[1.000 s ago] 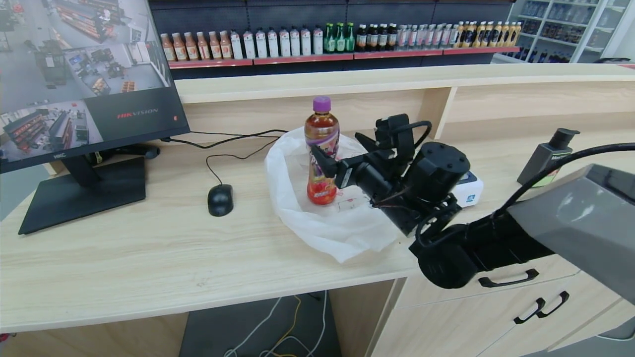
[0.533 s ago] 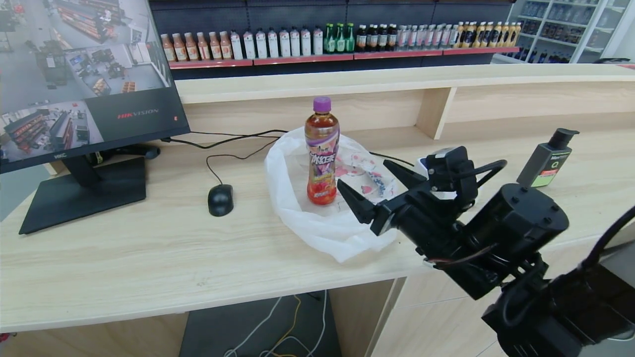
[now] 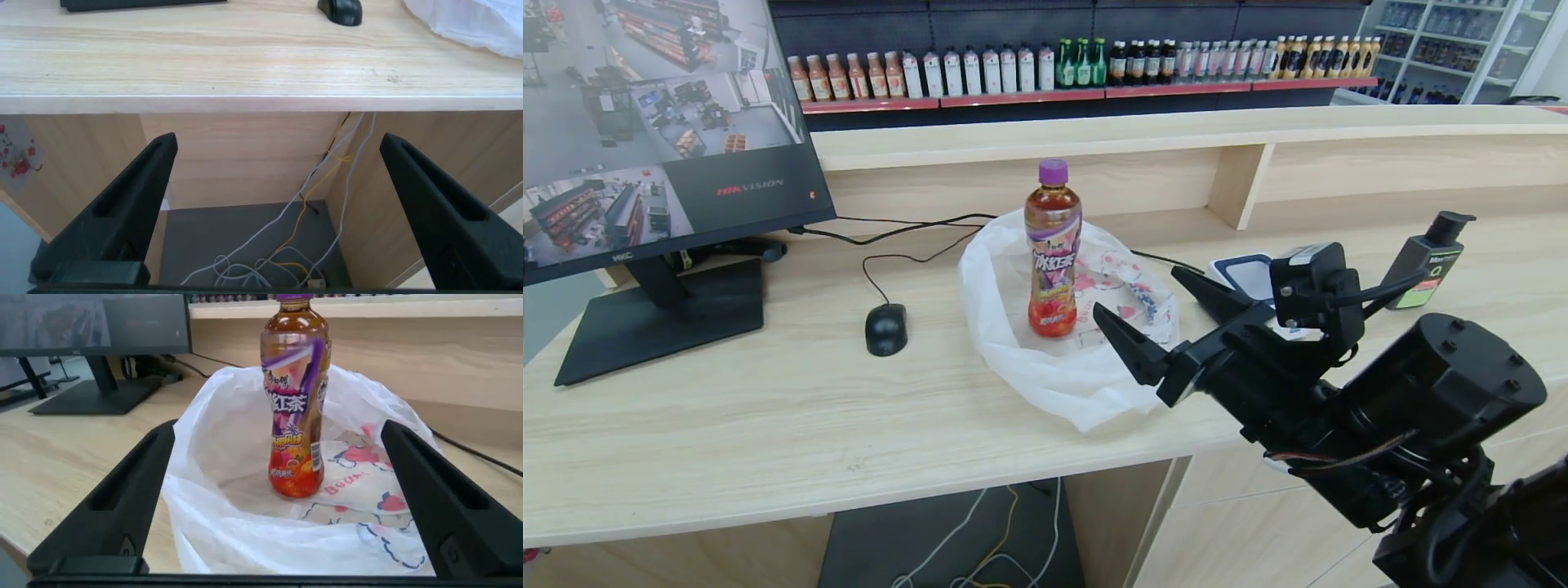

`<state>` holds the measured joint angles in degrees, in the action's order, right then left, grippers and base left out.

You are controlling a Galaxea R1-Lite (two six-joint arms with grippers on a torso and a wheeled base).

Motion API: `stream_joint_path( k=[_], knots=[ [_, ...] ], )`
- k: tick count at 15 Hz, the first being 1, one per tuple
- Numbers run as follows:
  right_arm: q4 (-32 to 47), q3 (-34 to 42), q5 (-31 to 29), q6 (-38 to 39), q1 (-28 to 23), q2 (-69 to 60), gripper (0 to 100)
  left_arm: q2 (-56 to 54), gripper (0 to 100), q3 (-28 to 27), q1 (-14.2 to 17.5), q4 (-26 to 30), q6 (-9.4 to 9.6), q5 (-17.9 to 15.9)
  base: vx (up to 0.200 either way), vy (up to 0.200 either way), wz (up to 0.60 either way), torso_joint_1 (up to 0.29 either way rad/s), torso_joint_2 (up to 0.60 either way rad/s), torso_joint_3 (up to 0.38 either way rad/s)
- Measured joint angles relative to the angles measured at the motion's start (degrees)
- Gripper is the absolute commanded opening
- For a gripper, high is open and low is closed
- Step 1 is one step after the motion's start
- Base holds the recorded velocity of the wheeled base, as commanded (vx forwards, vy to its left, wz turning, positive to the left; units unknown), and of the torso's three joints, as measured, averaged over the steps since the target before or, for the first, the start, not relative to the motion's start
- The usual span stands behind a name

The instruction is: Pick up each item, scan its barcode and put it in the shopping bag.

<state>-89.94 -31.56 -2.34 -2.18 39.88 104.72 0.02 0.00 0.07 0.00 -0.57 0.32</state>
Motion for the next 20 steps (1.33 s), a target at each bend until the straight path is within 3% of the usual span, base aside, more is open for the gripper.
stream_joint_path(
  k=[6, 12, 20],
  knots=[
    [-0.07, 1.72, -0.04, 1.26, 0.78, -0.87, 100, -0.02, 100, 0.0, 0.0, 0.0, -0.21, 0.01, -0.2, 0.0, 0.0, 0.001, 0.0, 0.004],
    [0.09, 1.61, -0.06, 1.32, -0.66, -1.07, 100, -0.02, 100, 0.0, -0.05, 0.1, 0.11, 0.01, 0.0, 0.0, 0.0, 0.0, 0.0, 0.0],
    [0.0, 2.73, -0.01, 1.32, -1.56, -1.66, 100, -0.02, 100, 0.0, 0.0, 0.0, -0.33, 0.0, 0.0, -0.2, 0.0, 0.0, 0.0, -0.001]
  ],
)
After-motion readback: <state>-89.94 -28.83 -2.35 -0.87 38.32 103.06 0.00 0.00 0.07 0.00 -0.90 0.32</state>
